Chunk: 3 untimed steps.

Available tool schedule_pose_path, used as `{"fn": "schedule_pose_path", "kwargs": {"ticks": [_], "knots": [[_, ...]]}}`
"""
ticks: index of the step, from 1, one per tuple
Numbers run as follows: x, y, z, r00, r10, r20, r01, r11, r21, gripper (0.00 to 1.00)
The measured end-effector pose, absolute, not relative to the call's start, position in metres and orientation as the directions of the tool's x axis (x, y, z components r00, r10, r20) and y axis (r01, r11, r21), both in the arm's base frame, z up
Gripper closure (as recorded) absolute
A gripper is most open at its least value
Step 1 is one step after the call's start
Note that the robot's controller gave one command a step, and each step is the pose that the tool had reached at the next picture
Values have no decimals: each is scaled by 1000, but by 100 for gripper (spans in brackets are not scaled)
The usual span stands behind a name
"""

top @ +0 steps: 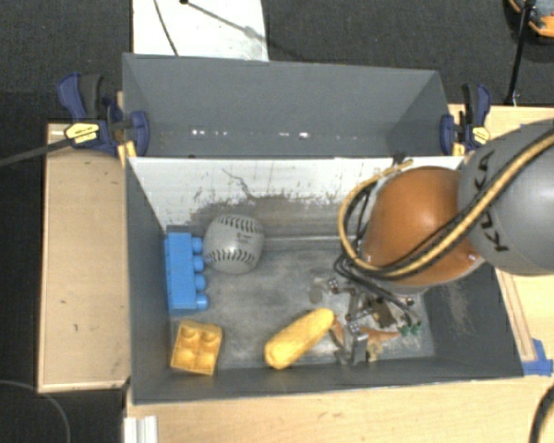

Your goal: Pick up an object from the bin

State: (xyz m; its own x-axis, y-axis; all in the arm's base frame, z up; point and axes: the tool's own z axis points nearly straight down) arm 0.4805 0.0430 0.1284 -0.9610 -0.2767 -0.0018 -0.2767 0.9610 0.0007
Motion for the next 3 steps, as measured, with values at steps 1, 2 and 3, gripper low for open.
{"fn": "schedule_pose_path", "kwargs": {"ticks": [1,2,3], "knots": [[486,37,80,-891,-453,-9,-453,891,-1,100],[486,37,80,-892,-452,-9,-452,892,-1,100],[486,37,83,-892,-452,-4,-452,892,1,100]]}}
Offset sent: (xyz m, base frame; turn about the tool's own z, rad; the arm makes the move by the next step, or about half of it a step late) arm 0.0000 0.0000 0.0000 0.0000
